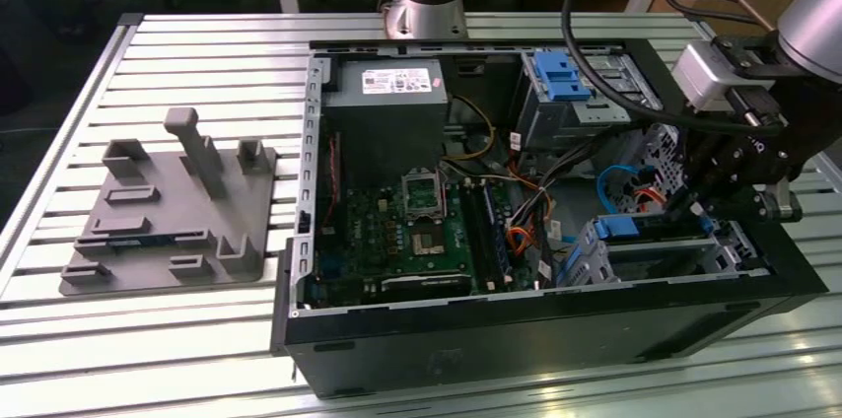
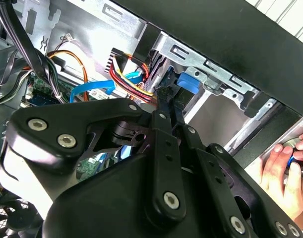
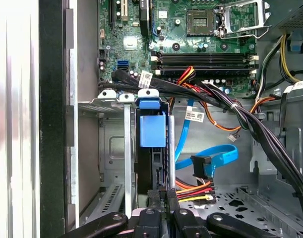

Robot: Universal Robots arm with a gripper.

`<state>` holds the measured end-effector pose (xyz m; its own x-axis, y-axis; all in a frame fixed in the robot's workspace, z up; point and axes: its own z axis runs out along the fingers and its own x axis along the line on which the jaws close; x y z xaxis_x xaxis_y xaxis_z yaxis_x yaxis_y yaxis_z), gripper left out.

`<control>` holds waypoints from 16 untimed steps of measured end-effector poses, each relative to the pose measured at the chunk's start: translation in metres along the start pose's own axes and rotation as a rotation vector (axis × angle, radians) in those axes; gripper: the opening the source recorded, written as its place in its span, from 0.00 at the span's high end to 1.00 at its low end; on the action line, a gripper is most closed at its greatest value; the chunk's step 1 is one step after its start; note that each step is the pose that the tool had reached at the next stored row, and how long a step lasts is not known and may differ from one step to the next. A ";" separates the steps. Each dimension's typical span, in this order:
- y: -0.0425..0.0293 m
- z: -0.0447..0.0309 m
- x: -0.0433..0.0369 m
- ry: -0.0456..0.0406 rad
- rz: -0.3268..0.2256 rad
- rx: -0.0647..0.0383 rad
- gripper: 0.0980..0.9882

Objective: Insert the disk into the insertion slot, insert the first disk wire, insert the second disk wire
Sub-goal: 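Insert the first disk wire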

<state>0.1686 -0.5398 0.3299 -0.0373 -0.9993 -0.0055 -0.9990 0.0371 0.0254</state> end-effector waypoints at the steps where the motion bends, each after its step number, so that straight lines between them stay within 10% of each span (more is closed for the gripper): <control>1: 0.0000 0.0006 0.0000 0.0000 0.000 0.000 0.93; 9: 0.0000 0.0033 0.0002 -0.0016 0.000 0.000 0.92; 16: 0.0003 -0.0114 -0.0004 -0.0001 0.002 0.000 0.71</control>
<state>0.1685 -0.5395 0.3413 -0.0391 -0.9992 -0.0055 -0.9989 0.0390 0.0254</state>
